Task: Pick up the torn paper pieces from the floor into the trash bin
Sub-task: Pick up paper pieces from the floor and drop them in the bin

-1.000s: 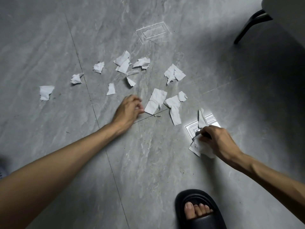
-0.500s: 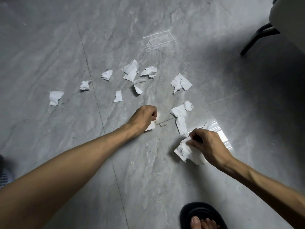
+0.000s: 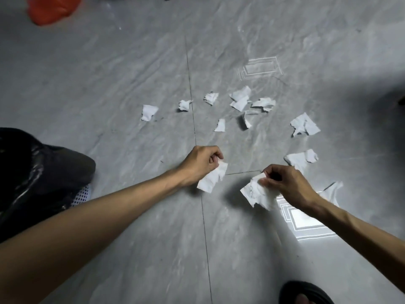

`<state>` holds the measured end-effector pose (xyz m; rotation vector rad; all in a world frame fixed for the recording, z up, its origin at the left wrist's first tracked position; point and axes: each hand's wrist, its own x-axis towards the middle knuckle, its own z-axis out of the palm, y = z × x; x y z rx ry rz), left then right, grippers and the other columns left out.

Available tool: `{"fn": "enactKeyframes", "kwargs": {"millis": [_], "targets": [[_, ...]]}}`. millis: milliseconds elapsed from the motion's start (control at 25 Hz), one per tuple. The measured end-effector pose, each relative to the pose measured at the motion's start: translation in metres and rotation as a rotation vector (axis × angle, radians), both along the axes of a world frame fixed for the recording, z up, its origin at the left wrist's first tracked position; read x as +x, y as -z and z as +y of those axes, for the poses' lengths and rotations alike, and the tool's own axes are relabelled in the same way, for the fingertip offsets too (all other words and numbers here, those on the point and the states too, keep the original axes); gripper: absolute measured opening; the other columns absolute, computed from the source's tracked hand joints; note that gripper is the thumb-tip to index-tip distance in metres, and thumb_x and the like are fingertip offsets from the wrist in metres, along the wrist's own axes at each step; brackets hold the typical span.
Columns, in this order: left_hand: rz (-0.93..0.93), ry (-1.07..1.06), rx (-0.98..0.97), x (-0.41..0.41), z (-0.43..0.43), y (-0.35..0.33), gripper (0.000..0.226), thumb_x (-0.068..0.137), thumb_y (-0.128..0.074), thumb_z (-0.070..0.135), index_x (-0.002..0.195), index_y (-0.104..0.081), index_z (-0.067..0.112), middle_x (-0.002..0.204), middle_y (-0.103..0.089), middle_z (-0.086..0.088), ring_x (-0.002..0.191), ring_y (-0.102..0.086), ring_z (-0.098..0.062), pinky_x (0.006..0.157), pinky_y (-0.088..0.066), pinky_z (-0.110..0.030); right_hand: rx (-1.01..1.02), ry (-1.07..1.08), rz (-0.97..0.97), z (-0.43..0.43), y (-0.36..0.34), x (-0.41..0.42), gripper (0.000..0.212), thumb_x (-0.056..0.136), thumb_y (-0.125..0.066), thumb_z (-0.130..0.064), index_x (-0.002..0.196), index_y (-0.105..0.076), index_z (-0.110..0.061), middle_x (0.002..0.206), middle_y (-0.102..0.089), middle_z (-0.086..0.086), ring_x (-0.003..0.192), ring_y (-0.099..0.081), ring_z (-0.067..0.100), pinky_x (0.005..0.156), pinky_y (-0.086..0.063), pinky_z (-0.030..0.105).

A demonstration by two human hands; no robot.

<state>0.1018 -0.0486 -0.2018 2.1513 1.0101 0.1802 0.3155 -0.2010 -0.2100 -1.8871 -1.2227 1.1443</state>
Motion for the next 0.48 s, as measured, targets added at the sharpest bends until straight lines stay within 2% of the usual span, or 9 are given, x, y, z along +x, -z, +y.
{"fn": "enactKeyframes", "kwargs": {"millis": [120, 240, 360, 480], "targets": [[0.079, 0.163, -0.011, 0.014, -0.020, 0.025, 0.033, 0.073, -0.069, -0.001, 0.105, -0.065, 0.006, 0.099, -0.063, -0.009, 0.082, -0.056, -0.013, 0.073, -0.044, -0.017, -0.115, -0.123, -0.084, -0.028, 0.005, 0.024, 0.019, 0.081, -0.072, -0.014, 0.068, -0.058, -0.012, 0.054, -0.052, -0.012, 0.051, -0.043, 0.000, 0.051, -0.035, 0.014], [0.175, 0.274, -0.038, 0.016, -0.032, 0.045, 0.046, 0.073, -0.075, 0.000, 0.115, -0.056, 0.004, 0.113, -0.051, -0.011, 0.093, -0.055, -0.024, 0.083, -0.049, -0.033, -0.154, -0.118, -0.228, -0.054, 0.014, 0.037, 0.023, 0.080, -0.072, -0.017, 0.066, -0.055, -0.015, 0.055, -0.048, -0.010, 0.053, -0.038, 0.003, 0.052, -0.036, 0.015], [0.122, 0.234, -0.044, 0.009, -0.033, 0.056, 0.034, 0.073, -0.078, 0.008, 0.101, -0.059, 0.004, 0.106, -0.051, -0.009, 0.091, -0.056, -0.025, 0.083, -0.049, -0.038, -0.148, -0.037, -0.211, -0.066, 0.020, 0.040, 0.020, 0.081, -0.071, -0.018, 0.068, -0.056, -0.015, 0.058, -0.049, -0.008, 0.054, -0.039, 0.003, 0.053, -0.036, 0.013], [0.062, 0.143, -0.024, 0.007, -0.034, 0.058, 0.012, 0.077, -0.076, 0.011, 0.079, -0.066, 0.005, 0.089, -0.058, -0.002, 0.077, -0.059, -0.019, 0.073, -0.050, -0.035, -0.139, -0.013, -0.205, -0.070, 0.023, 0.037, 0.023, 0.080, -0.072, -0.017, 0.066, -0.053, -0.014, 0.058, -0.045, -0.008, 0.052, -0.039, 0.002, 0.051, -0.035, 0.011]]}}
